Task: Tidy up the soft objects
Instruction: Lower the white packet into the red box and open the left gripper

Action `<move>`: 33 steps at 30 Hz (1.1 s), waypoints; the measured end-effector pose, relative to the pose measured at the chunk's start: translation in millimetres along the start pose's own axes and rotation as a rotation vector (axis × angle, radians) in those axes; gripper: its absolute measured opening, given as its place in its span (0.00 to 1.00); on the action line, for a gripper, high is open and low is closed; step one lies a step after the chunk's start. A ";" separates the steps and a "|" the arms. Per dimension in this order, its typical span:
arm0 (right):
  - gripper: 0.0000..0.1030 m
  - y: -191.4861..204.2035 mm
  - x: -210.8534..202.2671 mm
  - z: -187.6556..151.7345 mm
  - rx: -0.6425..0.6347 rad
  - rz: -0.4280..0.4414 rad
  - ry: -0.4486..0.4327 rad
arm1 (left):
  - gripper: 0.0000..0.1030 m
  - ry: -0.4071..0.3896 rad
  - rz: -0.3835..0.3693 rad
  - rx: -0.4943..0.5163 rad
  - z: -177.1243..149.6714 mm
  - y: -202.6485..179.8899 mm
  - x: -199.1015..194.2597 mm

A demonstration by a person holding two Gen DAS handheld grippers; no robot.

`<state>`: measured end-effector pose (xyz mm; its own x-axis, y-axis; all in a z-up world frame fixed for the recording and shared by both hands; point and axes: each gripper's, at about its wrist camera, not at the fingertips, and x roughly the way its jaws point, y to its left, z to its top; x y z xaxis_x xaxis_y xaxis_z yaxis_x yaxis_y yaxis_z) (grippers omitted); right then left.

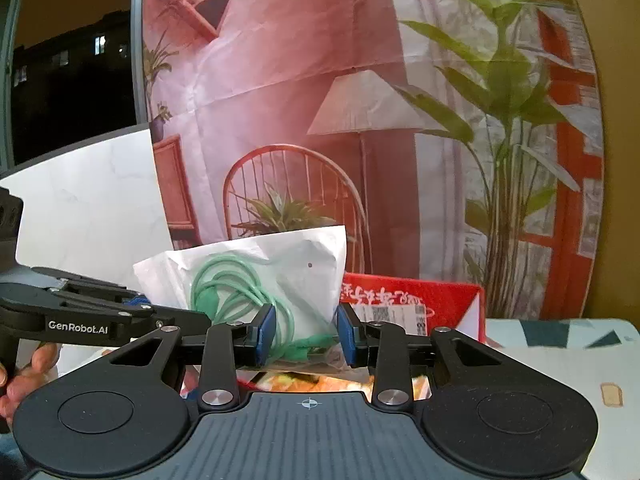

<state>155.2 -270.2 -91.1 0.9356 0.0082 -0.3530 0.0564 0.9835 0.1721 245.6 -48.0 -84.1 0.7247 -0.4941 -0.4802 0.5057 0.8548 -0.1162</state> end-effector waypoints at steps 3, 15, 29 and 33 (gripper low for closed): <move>0.30 -5.6 20.3 2.7 0.011 -0.009 0.026 | 0.16 0.033 0.004 0.002 4.7 7.5 18.0; 0.30 -47.4 81.1 -25.6 0.249 -0.075 0.253 | 0.17 0.242 -0.022 -0.094 -4.3 28.9 92.3; 0.33 -58.2 85.4 -36.8 0.298 -0.135 0.315 | 0.37 0.279 0.032 -0.048 -12.5 26.6 101.9; 0.35 -56.9 75.6 -34.8 0.282 -0.146 0.276 | 0.43 0.227 0.033 -0.050 -7.2 26.7 84.6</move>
<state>210.6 -319.2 -159.5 0.7840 -0.0419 -0.6193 0.3111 0.8899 0.3336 317.1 -65.8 -134.1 0.6134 -0.4224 -0.6673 0.4560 0.8793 -0.1374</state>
